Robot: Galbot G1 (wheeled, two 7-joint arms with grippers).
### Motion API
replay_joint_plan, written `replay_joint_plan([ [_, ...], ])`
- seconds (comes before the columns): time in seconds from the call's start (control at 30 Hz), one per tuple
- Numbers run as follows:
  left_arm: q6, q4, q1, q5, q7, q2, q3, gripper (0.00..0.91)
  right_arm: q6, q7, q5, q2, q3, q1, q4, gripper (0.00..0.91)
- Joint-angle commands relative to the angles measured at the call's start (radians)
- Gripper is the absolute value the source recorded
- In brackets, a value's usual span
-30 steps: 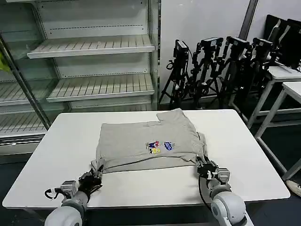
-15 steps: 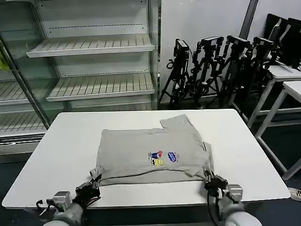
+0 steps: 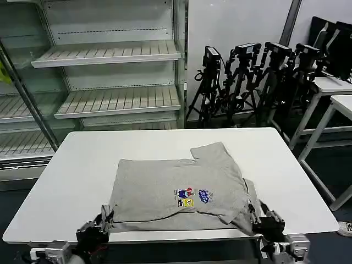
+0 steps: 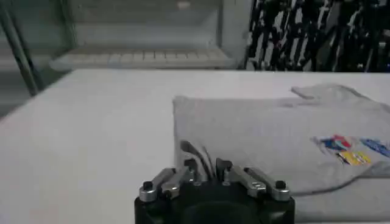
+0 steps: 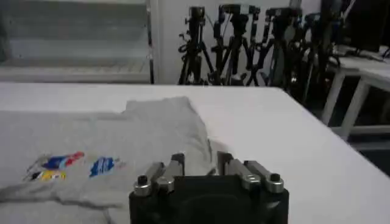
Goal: Fold and organize the clothes.
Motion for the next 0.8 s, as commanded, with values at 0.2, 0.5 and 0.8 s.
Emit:
replay_joint_plan([
  [0.2,0.0,0.276,-0.471,-0.146,-0.065,0.181,0.102,0.907,-0.033,0.062,0.058,-0.004,-0.221,0.641,-0.425,0.907],
  [0.5,0.0,0.603,-0.819,-0.15,-0.101,0.153,0.391,0.907,-0.034,0.046,0.048,0.054,-0.348,0.898,-0.788,0.907],
  [0.8,0.0,0.818,-0.975,-0.135,-0.109,0.103,0.519,0.907,-0.035,0.027,0.045,0.11,-0.396,1.022,-0.985,0.907],
])
